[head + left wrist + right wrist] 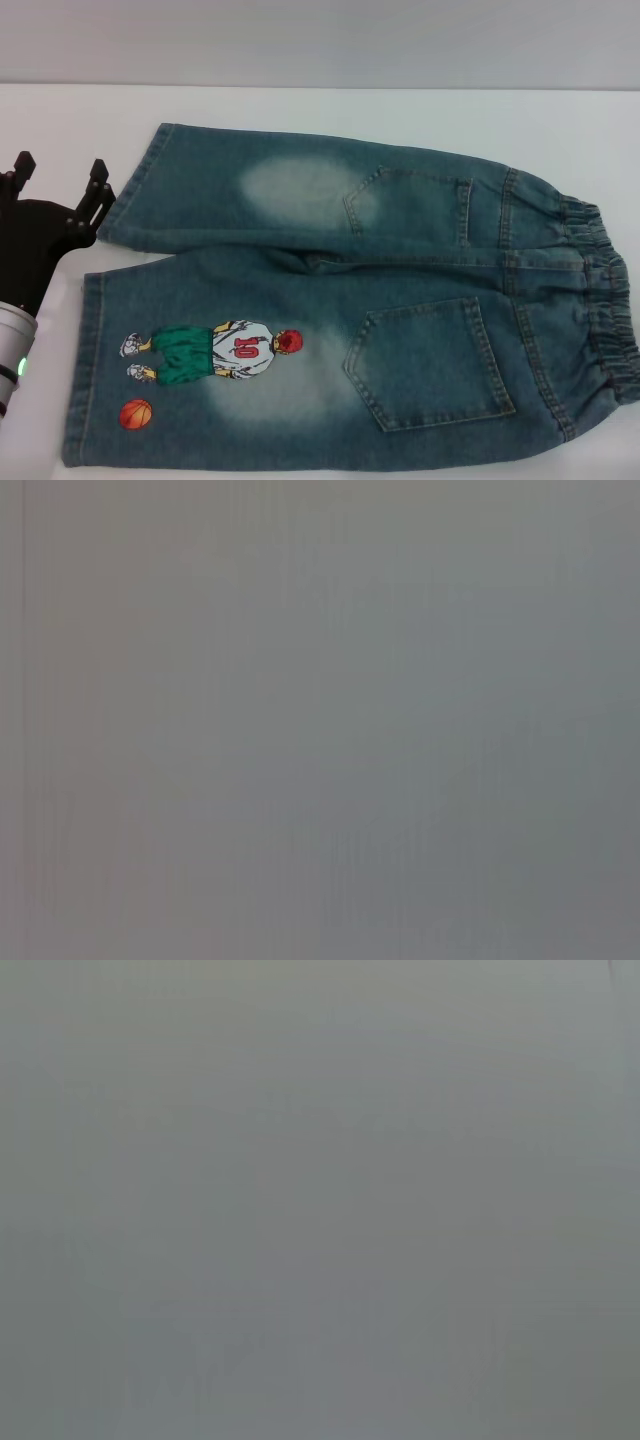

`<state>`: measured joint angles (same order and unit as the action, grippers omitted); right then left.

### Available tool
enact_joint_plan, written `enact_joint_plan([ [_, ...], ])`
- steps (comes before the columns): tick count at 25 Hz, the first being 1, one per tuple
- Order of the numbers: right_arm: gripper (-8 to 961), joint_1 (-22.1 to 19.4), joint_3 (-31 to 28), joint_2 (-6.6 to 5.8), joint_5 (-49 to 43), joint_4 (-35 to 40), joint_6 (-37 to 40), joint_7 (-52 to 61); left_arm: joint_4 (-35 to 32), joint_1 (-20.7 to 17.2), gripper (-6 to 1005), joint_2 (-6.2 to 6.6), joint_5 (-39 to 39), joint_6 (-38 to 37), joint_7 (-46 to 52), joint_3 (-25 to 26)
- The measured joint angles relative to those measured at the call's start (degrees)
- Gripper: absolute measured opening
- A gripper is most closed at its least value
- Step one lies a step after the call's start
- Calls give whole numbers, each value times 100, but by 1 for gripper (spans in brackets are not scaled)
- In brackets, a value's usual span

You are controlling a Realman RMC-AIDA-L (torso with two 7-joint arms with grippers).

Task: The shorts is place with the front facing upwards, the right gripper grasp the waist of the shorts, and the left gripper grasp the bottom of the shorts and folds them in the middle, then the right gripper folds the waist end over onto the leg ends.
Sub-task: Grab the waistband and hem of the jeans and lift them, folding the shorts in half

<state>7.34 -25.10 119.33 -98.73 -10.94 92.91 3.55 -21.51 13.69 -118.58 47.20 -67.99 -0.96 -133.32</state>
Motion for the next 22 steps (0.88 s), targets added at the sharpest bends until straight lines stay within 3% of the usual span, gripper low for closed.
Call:
enact_joint_plan([
  [17, 759, -42, 22, -4, -34, -93, 180, -14, 19, 1, 829, -16, -22, -26, -1, -47],
  [22, 760, 131, 99, -34, -149, -114, 272, -70, -7, 47, 828, -16, -4, -100, 47, -10],
])
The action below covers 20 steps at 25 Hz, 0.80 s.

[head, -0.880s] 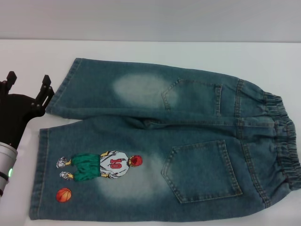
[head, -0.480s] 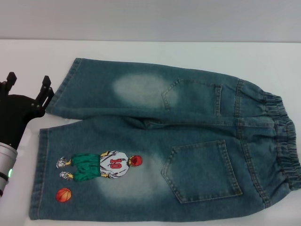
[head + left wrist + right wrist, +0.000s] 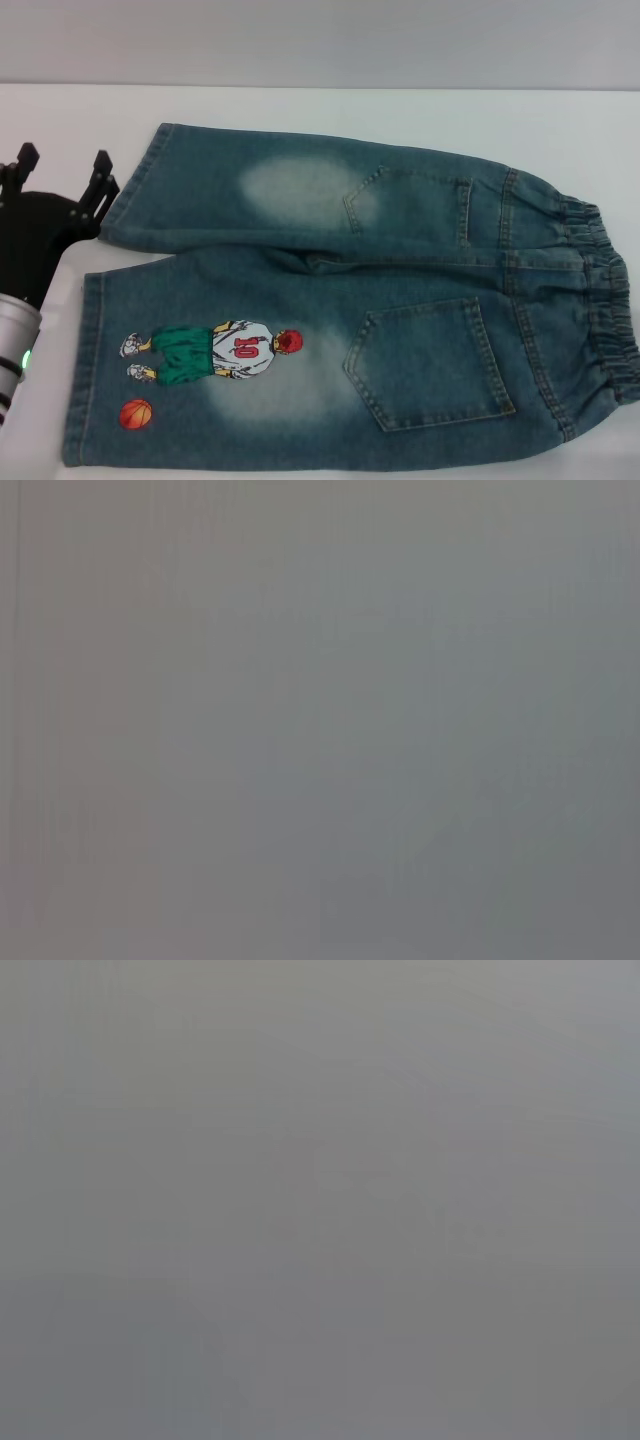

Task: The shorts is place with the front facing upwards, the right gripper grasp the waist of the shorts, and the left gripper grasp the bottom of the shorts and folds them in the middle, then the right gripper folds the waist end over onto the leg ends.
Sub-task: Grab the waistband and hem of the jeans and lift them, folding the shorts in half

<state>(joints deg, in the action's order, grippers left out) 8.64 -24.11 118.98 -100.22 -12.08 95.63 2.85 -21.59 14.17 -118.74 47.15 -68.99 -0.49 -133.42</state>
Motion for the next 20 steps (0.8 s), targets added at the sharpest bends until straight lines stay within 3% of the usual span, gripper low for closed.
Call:
enact_joint_plan([
  [6, 758, 491, 72, -68, -21, -17, -772, 144, -5, 204, 828, 28, -1, 177, 482, 8],
  [8, 758, 706, 131, -181, -133, -124, -1181, 420, -28, 271, 828, 32, -25, 311, 551, 4],
  [14, 756, 1124, 161, -726, -611, -652, -2280, 1281, -142, 384, 828, 38, -42, 598, 615, -56],
  [20, 754, 1422, 122, -1463, -938, -1853, -3521, 1435, -470, 383, 828, 91, -54, 753, 617, -61],
])
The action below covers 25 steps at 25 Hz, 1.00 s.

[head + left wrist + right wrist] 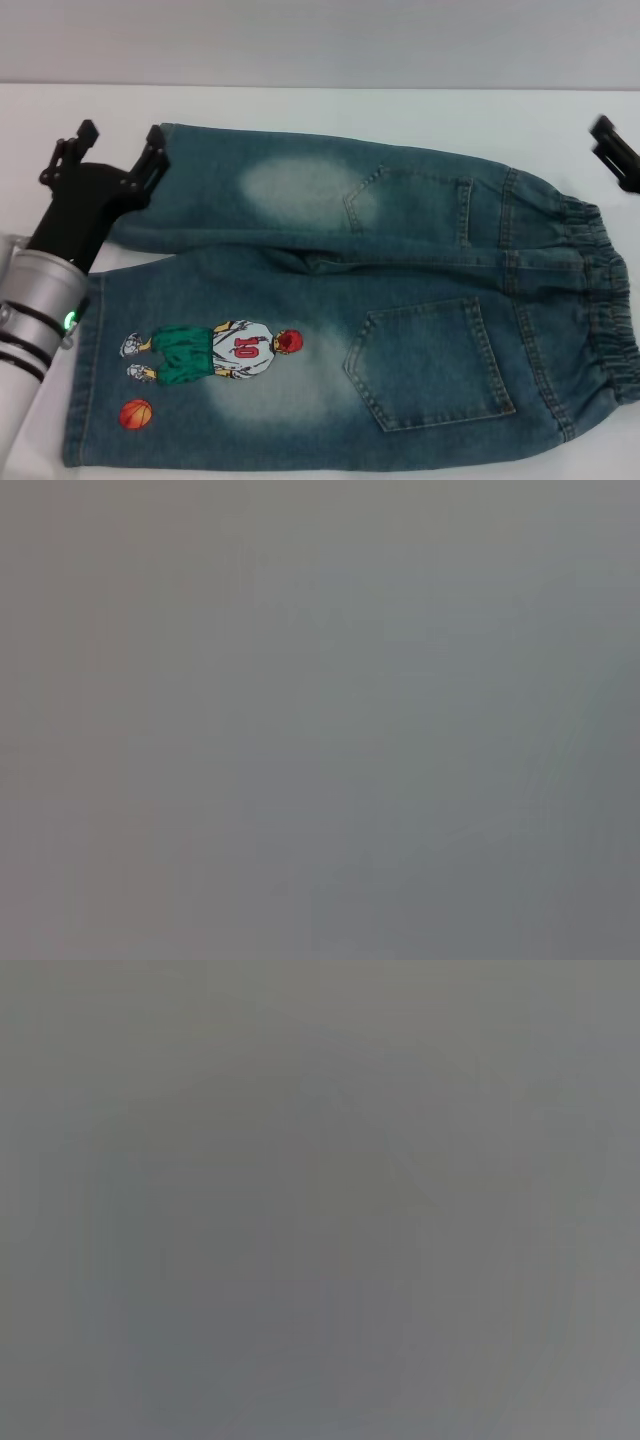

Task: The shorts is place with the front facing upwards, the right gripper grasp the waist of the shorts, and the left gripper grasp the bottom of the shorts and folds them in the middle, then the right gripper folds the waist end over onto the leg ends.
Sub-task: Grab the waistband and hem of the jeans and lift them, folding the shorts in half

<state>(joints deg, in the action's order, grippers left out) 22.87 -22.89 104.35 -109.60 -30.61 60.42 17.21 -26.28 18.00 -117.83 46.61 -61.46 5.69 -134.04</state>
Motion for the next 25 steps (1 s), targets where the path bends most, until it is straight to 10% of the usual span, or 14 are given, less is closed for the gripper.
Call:
enact_joint_plan([
  [1, 754, 108, -39, -240, -32, -446, -391, -26, -81, 17, 828, 13, -31, 90, 4, 6],
  [6, 753, 318, -420, -679, -198, -1354, -1488, -53, -655, 78, 828, 157, -282, 857, 109, 65],
  [10, 753, 265, -1553, -760, -1201, -2185, -3113, -114, -1543, 46, 828, 392, -433, 1881, 132, 200],
  [12, 753, 131, -2265, -704, -1831, -2675, -4149, -115, -2779, -74, 828, 458, -1007, 4106, 106, 1257],
  [19, 754, -482, -4440, -35, -3550, -4370, -7133, -143, -4364, -262, 828, 199, -1844, 7290, -32, 2826],
  [20, 754, -650, -5144, 312, -3792, -4964, -8226, -487, -4647, -274, 828, 117, -1931, 7889, -158, 3105],
  [25, 754, -774, -6403, 999, -3335, -5435, -9582, -1516, -5452, -145, 827, -13, -2006, 9811, -480, 3777],
])
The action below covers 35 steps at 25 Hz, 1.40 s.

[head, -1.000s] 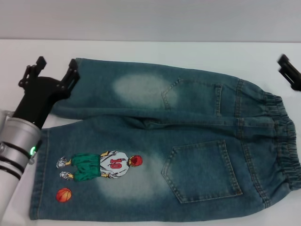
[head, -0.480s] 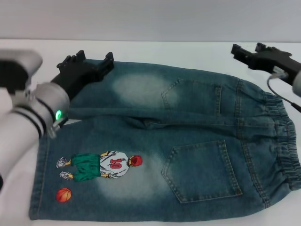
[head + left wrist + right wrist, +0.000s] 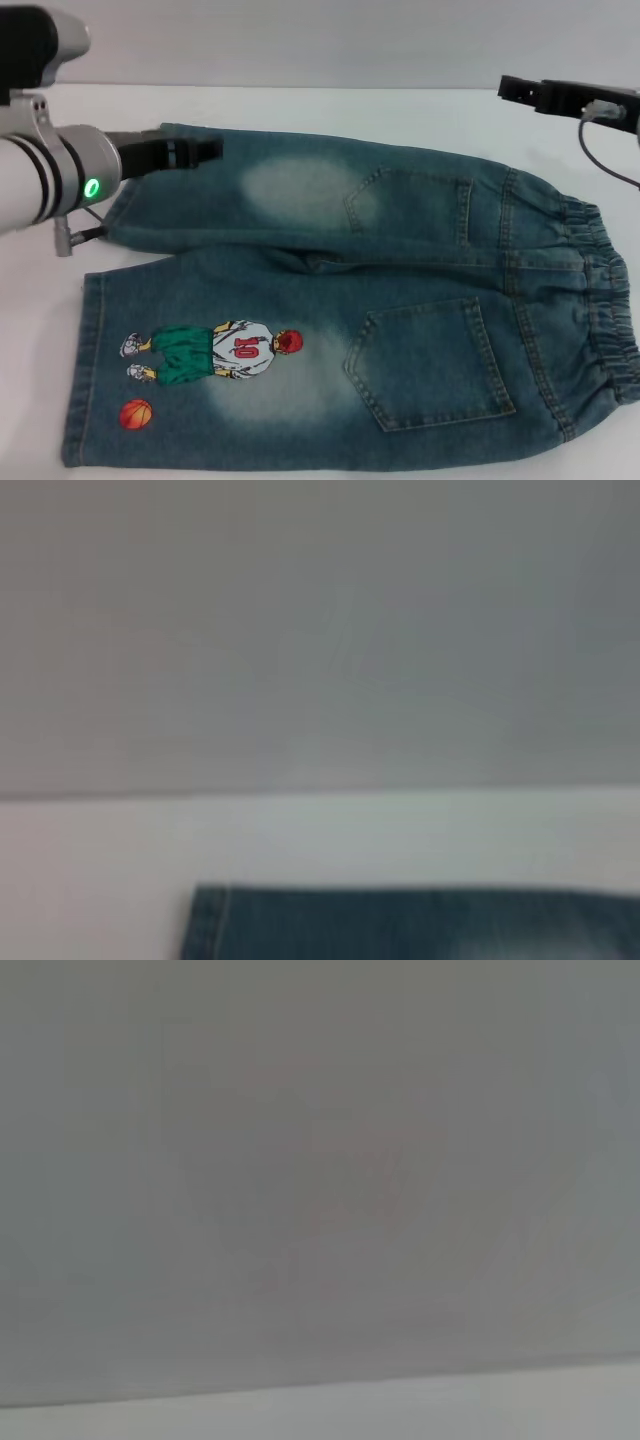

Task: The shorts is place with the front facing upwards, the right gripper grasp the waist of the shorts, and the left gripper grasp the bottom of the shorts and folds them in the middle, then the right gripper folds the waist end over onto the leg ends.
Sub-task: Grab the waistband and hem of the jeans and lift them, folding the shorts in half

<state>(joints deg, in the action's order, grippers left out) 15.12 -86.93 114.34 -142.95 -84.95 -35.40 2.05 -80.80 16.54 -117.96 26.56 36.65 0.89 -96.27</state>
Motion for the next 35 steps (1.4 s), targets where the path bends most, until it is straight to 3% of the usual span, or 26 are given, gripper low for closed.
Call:
enact_joint_plan([
  [1, 755, 27, -652, 269, 352, -79, -719, -477, -155, 34, 827, 0, -17, 370, 18, 88],
  [5, 755, 122, -1244, 389, 856, -56, -1517, -947, -442, 82, 827, 7, -78, 1147, 7, 267],
  [15, 753, -34, -2411, 405, 2359, 136, -2644, -1789, -1040, -100, 827, -7, -770, 1719, -104, 213],
  [29, 752, -1012, -2827, 446, 2788, -434, -2996, -1814, -1404, -296, 827, 7, -887, 2725, -143, 355],
  [35, 750, -1237, -2895, 449, 2959, -472, -2991, -1910, -1714, -416, 827, 8, -902, 3234, -119, 431],
])
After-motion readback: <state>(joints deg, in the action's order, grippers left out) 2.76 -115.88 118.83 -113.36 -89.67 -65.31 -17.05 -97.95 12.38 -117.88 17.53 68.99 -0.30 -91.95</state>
